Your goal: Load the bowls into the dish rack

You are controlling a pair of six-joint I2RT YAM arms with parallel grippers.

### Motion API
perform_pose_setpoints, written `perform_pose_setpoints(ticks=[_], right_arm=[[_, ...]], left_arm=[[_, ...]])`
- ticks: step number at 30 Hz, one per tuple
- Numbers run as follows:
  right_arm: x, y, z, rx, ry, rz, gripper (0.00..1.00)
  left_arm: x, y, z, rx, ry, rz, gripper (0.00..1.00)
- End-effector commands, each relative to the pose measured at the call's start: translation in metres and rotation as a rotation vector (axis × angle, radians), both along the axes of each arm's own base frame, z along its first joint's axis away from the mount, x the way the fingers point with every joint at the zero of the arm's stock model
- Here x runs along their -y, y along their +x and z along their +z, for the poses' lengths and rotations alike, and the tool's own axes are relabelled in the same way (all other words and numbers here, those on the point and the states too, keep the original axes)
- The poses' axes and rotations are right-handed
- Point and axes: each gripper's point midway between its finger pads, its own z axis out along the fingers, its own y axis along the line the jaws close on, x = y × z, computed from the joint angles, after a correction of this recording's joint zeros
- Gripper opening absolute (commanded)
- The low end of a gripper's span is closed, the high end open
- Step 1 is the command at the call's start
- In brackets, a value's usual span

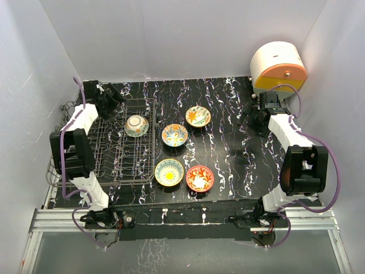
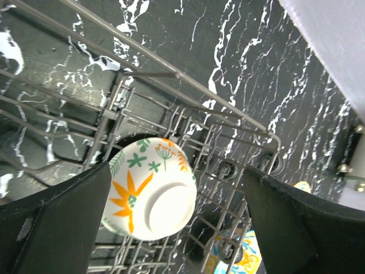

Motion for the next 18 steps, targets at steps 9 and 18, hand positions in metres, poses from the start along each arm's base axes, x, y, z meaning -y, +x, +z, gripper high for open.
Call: perform_pose_setpoints(ticks=[9,18], right_arm=[[-0.002,0.013,0.018,0.081,0.018,0.003,0.95],[0.002,0.015,0.021,0.088,0.009,-0.018,0.95]], left_arm=[[0.053,-0.039,0.085,0.079,0.225,-0.179,0.97],[0.259,-0.125,0.083,0.213,0.482,-0.711,0.96]])
